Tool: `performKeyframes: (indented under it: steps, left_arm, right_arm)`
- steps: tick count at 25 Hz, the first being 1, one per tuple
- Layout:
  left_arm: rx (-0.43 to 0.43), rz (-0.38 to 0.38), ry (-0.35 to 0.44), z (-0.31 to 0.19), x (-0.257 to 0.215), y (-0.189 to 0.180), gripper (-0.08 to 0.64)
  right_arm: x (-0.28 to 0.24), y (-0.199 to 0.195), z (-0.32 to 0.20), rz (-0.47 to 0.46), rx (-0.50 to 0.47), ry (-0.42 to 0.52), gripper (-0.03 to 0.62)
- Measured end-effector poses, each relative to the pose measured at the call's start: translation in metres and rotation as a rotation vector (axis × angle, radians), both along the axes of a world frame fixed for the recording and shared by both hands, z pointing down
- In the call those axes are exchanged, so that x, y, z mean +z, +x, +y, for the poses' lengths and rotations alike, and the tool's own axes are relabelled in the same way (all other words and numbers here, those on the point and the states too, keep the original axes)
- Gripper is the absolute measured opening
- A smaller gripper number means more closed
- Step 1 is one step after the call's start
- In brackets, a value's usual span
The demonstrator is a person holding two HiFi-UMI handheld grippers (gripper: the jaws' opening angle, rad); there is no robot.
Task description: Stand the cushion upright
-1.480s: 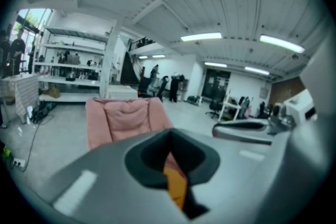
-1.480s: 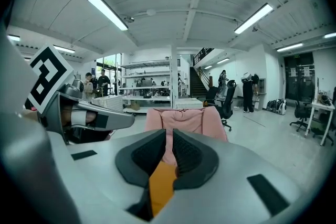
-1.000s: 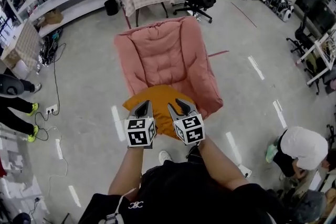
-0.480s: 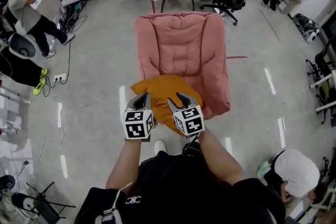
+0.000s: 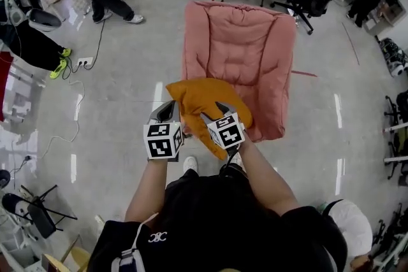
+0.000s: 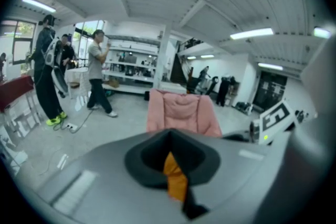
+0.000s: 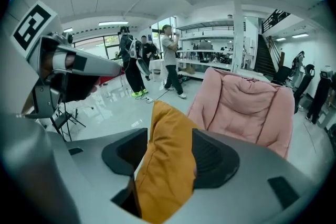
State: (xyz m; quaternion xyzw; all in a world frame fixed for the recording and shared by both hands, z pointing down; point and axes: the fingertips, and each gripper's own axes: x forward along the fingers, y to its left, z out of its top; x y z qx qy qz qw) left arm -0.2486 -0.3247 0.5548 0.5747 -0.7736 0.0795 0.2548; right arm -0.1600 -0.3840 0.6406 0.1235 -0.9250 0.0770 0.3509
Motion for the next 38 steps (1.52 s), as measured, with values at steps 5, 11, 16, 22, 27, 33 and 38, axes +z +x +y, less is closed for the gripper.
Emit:
performKeyframes:
  steps: [5,11,16,22,27,33,38]
  left_arm:
    - [-0.057,-0.007,-0.015,0.002,-0.001,-0.001,-0.002]
    - [-0.143,0.005,-0.025,0.008,0.003,-0.016,-0.002]
    - [-0.178,0.021,-0.038,0.018,0.013,-0.027,-0.001]
    - [-0.204,0.030,-0.028,0.017,0.011,-0.030,-0.002]
    - [-0.185,0.031,-0.029,0.010,0.012,-0.028,-0.001]
    - [-0.145,0.026,-0.022,-0.016,0.009,-0.023,-0.002]
    - [-0.103,0.002,-0.014,-0.039,-0.002,-0.009,-0.002]
  right_arm:
    - [0.044,0.003,0.007,0.167,-0.104,-0.051,0.317]
    - [0.087,-0.006,0.009,0.329,-0.193,0.002,0.330]
    - [0.108,-0.012,0.004,0.410,-0.187,0.086,0.309]
    - [0.110,-0.007,0.001,0.427,-0.224,0.048,0.136]
    - [0.101,-0.002,-0.012,0.374,-0.192,-0.005,0.048]
    - [0.077,0.010,-0.039,0.324,-0.195,-0.015,0.025]
    - [0.045,0.029,-0.074,0.318,-0.282,0.041,0.020]
